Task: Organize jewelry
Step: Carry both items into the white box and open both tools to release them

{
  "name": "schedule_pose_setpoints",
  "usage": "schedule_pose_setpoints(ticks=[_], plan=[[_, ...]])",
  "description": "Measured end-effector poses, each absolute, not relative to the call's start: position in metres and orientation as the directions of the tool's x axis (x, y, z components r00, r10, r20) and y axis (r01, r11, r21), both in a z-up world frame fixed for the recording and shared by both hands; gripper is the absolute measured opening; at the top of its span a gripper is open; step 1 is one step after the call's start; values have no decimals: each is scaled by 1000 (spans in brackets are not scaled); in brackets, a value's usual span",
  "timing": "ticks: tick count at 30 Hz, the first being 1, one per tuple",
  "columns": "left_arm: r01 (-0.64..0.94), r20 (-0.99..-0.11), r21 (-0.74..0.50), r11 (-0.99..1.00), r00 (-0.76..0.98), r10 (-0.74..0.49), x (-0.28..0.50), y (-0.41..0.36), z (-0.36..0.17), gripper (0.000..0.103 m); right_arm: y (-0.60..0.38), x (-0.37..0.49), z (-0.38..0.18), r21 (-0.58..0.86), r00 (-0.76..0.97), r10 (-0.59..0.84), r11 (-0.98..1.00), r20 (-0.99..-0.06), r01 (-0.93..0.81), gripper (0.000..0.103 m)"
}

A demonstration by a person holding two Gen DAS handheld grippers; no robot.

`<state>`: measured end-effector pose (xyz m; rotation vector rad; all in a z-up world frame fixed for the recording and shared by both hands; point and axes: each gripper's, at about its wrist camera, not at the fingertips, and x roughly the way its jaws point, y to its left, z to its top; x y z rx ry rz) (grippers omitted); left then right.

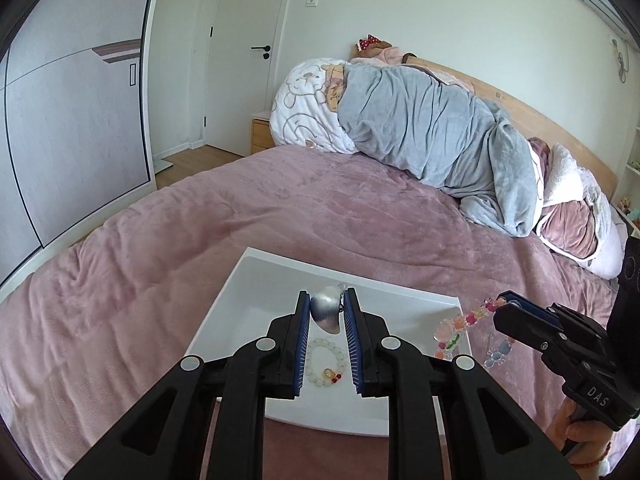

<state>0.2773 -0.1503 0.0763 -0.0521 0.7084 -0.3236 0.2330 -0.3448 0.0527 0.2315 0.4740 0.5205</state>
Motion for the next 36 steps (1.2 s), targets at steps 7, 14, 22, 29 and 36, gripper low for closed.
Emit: schedule_pose_setpoints(ticks=[7,14,22,29,36], plan=[[276,-705,-119,954,653,-277,314,-164,39,22,-349,257,19,343,745,505,859,-437,-380,11],[248,-787,-124,961,566,-247,354,-170,0,22,-337,278,-13,321,698,493,870,-520,-376,11],[239,-847,-77,968,497,-190,370,-183,-30,22,-336,293,-37,324,671,466,884,-576,-336,11],[251,-881,-16,968,455,-133,372,-187,-44,22,-332,298,-49,302,646,435,900,-628,-313,13],[294,-890,85,952,452,-60,366,-197,-45,32,-331,297,-43,262,660,393,919,-640,-294,29]])
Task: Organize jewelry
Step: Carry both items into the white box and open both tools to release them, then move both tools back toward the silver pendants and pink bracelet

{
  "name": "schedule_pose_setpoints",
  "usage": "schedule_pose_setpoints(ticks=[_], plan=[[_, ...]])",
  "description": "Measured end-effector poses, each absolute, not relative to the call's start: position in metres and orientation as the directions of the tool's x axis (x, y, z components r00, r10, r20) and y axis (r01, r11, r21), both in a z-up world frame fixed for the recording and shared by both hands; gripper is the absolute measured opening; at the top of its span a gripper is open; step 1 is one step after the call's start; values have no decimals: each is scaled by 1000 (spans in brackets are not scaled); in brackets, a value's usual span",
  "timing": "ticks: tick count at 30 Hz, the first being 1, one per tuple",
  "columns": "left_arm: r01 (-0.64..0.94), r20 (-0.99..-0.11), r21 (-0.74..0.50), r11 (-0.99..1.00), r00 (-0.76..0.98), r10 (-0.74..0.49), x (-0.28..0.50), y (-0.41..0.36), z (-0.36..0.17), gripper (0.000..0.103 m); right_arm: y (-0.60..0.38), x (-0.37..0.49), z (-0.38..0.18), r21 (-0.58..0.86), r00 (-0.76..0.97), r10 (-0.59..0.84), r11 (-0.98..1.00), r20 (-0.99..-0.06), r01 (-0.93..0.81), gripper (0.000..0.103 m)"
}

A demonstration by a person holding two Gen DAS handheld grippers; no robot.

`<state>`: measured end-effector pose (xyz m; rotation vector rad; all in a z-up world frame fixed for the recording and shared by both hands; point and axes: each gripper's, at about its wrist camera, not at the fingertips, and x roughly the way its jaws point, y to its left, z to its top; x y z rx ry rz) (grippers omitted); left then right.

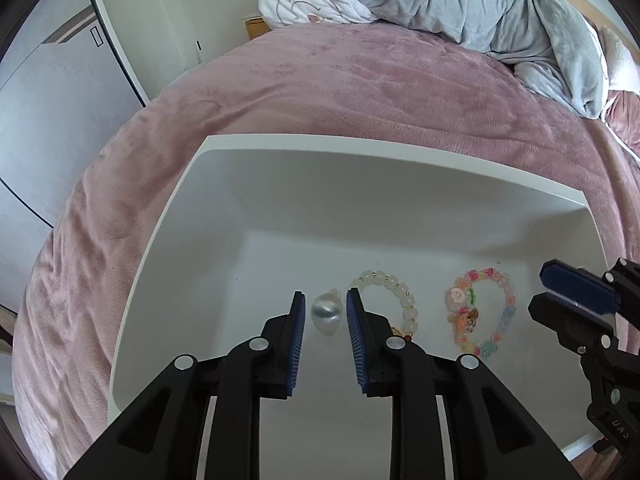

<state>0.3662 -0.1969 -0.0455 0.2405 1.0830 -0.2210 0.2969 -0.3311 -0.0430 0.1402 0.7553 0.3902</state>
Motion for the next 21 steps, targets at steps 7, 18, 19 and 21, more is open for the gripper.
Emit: schedule_pose_setpoints(ticks=[7,18,19,21], plan=[[288,-805,66,955,581,-120,341,-184,11,48,-335,274,0,257,753,403,915,-520,-312,54],[215,-515,103,971,847,-132,249,-140,134,77,-307,216,74,181,831,458,889,-316,-421,78],[207,-495,100,973,859,-132,241,-135,140,79,-302,211,78,166,830,466,885,-308,-435,78],[190,-467,91,978,875,-126,225,-123,151,86,-290,204,82,138,827,477,878,-297,-457,78]])
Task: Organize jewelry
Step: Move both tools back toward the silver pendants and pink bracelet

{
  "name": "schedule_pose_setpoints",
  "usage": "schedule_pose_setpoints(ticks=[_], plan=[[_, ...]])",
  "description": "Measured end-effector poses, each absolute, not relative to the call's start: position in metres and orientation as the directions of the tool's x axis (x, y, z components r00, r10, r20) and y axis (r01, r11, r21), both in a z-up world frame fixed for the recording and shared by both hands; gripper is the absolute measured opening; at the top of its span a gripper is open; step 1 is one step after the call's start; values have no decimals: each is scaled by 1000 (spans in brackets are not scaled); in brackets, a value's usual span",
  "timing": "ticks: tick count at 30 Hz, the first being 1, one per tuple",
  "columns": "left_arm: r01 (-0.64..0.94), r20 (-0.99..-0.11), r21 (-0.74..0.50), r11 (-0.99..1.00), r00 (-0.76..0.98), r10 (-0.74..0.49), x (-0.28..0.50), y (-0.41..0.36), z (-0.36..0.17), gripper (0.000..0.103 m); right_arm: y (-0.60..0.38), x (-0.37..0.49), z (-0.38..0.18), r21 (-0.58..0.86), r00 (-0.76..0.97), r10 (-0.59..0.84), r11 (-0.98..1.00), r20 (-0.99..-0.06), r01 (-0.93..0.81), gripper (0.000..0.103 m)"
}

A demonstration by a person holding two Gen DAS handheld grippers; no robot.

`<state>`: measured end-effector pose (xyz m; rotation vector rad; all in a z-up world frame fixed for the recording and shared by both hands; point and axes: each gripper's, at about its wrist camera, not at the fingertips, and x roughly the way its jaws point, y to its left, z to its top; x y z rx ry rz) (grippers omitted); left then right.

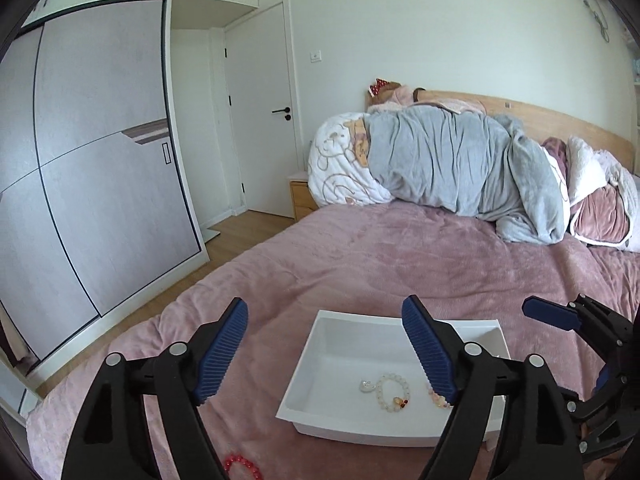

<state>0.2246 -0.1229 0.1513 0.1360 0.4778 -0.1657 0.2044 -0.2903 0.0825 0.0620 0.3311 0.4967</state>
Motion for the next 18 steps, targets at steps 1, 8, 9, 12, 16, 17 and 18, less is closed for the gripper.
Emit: schedule_pose_setpoints(ticks=[1,8,9,12,16,17,18], plan=[[177,-458,87,980,881,-119,217,-116,155,87,-285,202,84,129,823,488,873,-292,-471,80],[91,-419,117,989,908,-34,172,-66,158,93,-245,186,81,98,773,558,825,-303,-557,83],[78,-417,117,990,909,-23,166,-59,156,93,-239,184,80,86,771,559,822,-305,-562,83],[47,-422,107,993,907,2,154,-34,143,94,-224,179,77,57,764,561,816,-318,-575,84],[-1,-456,64,998,889,31,143,0,118,94,-212,179,73,48,756,560,813,-338,-581,85],[-14,-463,51,999,886,36,140,7,113,94,-210,179,71,51,753,562,811,-342,-583,86],[-22,-472,34,999,881,36,138,15,106,94,-208,180,69,58,746,567,808,-350,-587,88]])
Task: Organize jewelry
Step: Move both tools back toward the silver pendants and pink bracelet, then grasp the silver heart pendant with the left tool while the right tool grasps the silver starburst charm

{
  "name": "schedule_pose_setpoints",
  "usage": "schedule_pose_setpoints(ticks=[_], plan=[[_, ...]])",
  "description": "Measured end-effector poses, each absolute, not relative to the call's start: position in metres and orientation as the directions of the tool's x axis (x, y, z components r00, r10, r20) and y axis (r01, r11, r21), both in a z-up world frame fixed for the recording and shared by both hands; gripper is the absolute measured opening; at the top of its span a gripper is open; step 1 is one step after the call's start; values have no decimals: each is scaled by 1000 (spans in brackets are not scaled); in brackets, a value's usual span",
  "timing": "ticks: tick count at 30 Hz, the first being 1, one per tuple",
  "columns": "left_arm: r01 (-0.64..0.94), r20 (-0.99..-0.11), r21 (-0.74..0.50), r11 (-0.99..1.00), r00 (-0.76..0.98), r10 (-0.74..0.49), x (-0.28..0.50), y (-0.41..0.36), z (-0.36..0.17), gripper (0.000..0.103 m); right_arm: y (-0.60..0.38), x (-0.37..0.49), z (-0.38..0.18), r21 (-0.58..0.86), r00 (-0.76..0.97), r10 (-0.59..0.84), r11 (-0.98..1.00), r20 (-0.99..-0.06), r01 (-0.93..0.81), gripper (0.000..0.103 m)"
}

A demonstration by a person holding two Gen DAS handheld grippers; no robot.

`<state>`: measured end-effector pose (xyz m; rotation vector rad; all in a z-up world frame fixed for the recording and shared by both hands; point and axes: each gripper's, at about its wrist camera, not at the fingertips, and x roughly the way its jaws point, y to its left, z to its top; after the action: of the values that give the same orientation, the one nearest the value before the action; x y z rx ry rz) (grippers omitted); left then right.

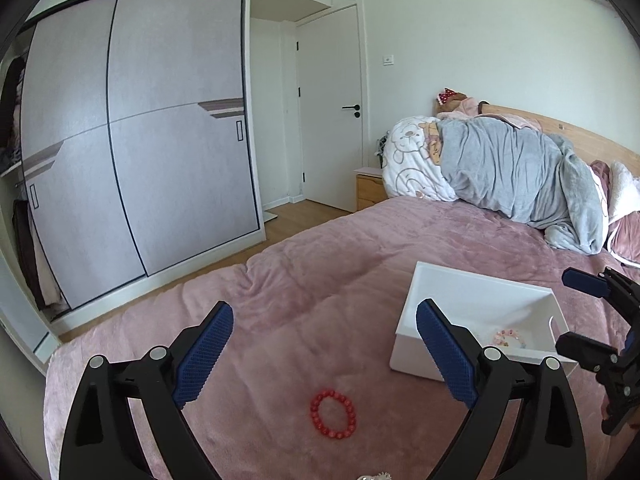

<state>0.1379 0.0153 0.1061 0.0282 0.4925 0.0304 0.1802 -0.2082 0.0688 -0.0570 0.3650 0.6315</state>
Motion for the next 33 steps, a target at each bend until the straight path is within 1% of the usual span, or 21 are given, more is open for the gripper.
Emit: schedule_pose_setpoints(ticks=[3,5,10,12,14,18,20,23,24,25,26,27,30,33], plan=[[-40,-500,-10,999,866,30,133,36,87,94,-201,185,59,99,707,600,784,-375,-613,88],[-48,-521,-16,999,853,33,129,48,75,94,-193,189,51,115,681,617,768,-394,-629,88],[-21,-566,-41,999,825,-6,122,68,44,94,-166,189,24,100,622,635,732,-458,-674,86],[0,-587,-58,998,809,-34,123,70,29,94,-156,188,12,95,597,644,714,-479,-693,84],[32,-607,-73,997,792,-70,121,74,13,94,-145,187,2,80,575,644,698,-505,-711,77],[115,-638,-78,990,757,-138,117,70,-15,94,-127,184,-21,57,532,639,667,-556,-743,72],[167,-649,-67,984,741,-170,115,64,-28,94,-119,182,-33,53,506,639,648,-579,-759,63],[258,-659,-77,963,712,-243,113,54,-46,94,-104,183,-52,47,465,626,625,-625,-779,54],[280,-661,-78,957,704,-260,113,52,-52,92,-99,184,-58,49,451,627,615,-635,-787,52],[300,-664,-81,951,695,-276,114,49,-58,89,-95,184,-63,50,438,625,607,-646,-793,47],[318,-670,-92,944,681,-295,115,47,-65,83,-91,185,-67,49,427,620,601,-658,-797,44],[332,-680,-105,937,664,-311,118,46,-72,77,-87,184,-72,47,416,616,594,-669,-803,44],[365,-697,-120,923,631,-340,123,42,-87,66,-79,182,-84,42,390,603,577,-696,-816,39],[389,-703,-142,910,608,-369,125,41,-97,61,-76,181,-94,53,365,599,565,-712,-823,36]])
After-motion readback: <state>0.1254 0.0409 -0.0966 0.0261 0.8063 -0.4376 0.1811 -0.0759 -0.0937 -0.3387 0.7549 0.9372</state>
